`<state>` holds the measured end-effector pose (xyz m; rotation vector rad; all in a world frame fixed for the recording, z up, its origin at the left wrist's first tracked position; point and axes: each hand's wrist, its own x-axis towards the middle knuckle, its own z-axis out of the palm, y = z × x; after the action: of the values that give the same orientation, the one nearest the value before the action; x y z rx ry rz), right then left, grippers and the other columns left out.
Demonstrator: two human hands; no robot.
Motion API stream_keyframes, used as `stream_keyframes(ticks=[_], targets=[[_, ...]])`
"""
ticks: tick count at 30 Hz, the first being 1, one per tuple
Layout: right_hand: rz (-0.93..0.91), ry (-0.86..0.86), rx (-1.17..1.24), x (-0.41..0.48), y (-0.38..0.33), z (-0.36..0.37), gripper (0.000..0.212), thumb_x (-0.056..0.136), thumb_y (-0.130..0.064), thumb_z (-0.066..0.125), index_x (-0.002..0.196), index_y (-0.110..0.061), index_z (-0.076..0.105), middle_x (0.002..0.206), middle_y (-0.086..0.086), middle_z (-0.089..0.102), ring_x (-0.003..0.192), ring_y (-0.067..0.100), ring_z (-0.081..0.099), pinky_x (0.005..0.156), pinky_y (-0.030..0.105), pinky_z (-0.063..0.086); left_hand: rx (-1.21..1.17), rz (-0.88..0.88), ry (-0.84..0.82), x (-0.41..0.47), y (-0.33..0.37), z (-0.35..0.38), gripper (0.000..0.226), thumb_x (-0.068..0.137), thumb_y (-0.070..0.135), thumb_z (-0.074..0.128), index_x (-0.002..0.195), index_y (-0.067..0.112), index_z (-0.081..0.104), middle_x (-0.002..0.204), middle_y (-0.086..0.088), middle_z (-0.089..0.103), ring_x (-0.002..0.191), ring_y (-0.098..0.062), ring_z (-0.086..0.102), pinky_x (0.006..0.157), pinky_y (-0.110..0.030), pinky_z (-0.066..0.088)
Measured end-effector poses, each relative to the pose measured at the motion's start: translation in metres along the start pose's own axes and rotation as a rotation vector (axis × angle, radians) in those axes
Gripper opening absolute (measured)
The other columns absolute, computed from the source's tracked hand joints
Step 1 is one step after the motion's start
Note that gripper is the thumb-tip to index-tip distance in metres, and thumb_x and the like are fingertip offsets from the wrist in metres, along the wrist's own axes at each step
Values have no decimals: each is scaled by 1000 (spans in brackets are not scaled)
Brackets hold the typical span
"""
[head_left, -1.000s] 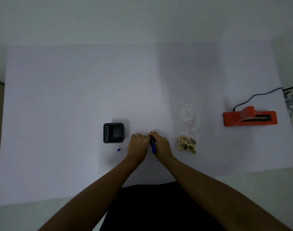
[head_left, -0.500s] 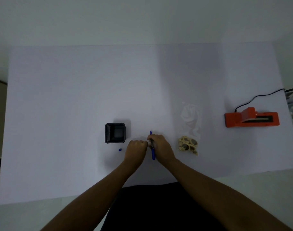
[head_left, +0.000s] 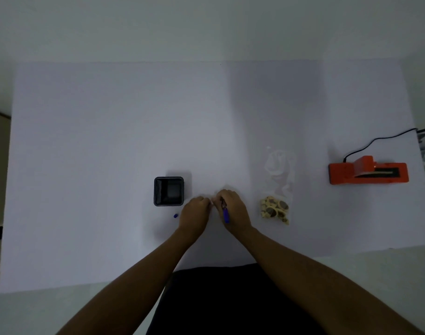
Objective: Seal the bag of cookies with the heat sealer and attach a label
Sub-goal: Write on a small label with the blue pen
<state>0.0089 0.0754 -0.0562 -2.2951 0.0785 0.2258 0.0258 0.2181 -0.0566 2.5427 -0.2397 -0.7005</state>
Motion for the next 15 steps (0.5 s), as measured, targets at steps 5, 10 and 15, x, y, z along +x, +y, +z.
stream_keyframes(ticks=[5, 10, 15], targets=[[213, 4, 318, -2, -14, 3, 40, 103, -30, 45, 80, -8, 68, 77, 6, 68, 71, 13, 63, 66, 23, 49, -85, -81, -32, 9, 4, 0, 15, 93, 7, 52, 84, 5, 65, 88, -11, 63, 81, -24, 58, 71, -32, 47], [273, 18, 321, 3, -9, 9, 41, 100, -27, 55, 64, -8, 62, 61, 7, 61, 57, 18, 56, 55, 27, 43, -129, -131, -85, 19, 6, -2, 18, 92, 2, 49, 84, 2, 65, 88, -11, 64, 82, -25, 62, 68, -26, 44], [267, -29, 276, 8, -3, 13, 40, 98, -16, 55, 59, -22, 49, 56, -2, 48, 52, 9, 44, 54, 20, 33, -131, -147, -81, 21, 8, -3, 18, 92, 1, 47, 82, 2, 62, 89, -14, 64, 80, -26, 61, 66, -26, 43]])
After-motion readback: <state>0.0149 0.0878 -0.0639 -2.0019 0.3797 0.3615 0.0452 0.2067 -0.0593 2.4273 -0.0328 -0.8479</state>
